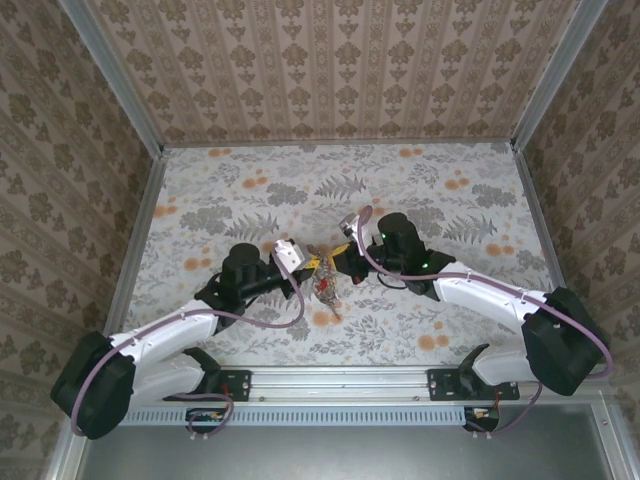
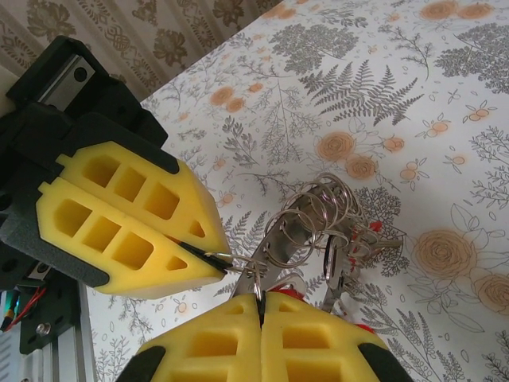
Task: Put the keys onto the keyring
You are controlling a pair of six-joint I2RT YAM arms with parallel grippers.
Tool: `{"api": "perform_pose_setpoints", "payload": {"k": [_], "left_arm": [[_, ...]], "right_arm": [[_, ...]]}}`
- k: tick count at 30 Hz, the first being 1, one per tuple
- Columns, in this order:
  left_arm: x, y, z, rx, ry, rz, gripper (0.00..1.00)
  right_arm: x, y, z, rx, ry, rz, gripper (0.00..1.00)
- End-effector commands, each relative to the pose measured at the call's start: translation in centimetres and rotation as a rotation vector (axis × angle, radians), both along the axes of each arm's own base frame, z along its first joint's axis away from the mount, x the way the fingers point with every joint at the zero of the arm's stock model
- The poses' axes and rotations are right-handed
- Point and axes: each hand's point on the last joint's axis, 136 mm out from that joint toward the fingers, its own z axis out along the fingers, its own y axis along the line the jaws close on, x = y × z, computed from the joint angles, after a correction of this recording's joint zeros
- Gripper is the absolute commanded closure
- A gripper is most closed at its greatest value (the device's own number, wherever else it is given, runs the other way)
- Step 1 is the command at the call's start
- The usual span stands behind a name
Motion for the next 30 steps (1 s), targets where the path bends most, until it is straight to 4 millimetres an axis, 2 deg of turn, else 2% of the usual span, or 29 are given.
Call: {"api": "perform_pose_setpoints", "payload": {"k": [1, 13, 18, 30], "left_arm": [[-0.2, -0.9, 2.0, -0.030, -0.061, -0.038, 1.00], [0.3, -1.2, 2.4, -0.036, -0.060, -0.029, 1.00], [0.2, -1.1, 2.5, -0.042, -0.067, -0.025, 1.00], [0.5, -0.8, 2.8, -0.052, -0.078, 0.005, 1.00]], "right_arm": [[0.6, 0.3, 2.6, 0.053, -0.033, 0.002, 1.00], [-0.5, 1.2, 2.2, 0.044, -0.018, 0.077, 1.00], [0.1, 0.7, 1.7, 0.036, 0.020, 0.041, 1.00], [-0.9, -0.3, 0.3, 0.038, 0.068, 0.035, 1.00]]}}
